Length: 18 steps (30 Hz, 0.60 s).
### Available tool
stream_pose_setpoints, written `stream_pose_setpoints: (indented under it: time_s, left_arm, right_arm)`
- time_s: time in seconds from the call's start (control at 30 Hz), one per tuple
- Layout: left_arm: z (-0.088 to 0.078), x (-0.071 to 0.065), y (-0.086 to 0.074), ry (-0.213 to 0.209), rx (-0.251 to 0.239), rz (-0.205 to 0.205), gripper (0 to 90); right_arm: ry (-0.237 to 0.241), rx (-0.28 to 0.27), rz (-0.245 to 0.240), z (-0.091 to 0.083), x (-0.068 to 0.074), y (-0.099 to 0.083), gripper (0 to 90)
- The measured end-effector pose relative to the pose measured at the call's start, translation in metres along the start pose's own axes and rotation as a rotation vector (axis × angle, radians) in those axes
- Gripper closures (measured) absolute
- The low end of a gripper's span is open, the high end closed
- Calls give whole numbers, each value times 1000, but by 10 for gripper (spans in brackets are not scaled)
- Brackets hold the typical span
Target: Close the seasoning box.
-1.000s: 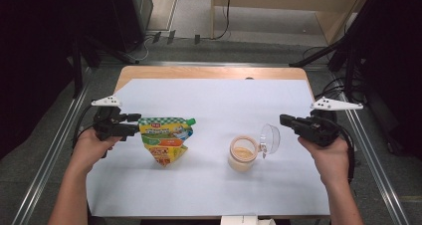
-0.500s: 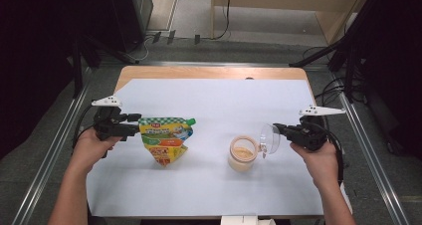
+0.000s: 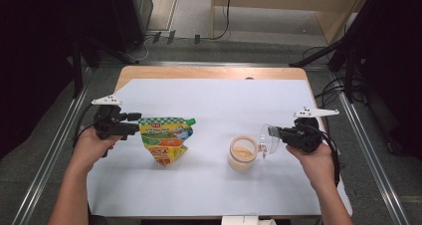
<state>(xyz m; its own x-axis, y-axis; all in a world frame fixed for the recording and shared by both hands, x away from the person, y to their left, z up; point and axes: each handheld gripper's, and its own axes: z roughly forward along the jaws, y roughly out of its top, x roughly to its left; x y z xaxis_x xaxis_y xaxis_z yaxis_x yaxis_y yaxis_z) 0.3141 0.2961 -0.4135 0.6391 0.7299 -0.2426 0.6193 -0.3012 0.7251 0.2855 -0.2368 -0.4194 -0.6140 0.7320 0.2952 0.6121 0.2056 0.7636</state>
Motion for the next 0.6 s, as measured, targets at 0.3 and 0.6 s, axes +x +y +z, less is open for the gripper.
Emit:
stream_pose_setpoints:
  time_s: [0.3,0.6]
  left_arm:
    - [-1,4,0,-3,-12,-25,374]
    - [0,3,0,-8,-7,-17,370]
  right_arm:
    - [12,16,-17,2,7,-2,900]
    - [28,14,-50,5,16,-1,895]
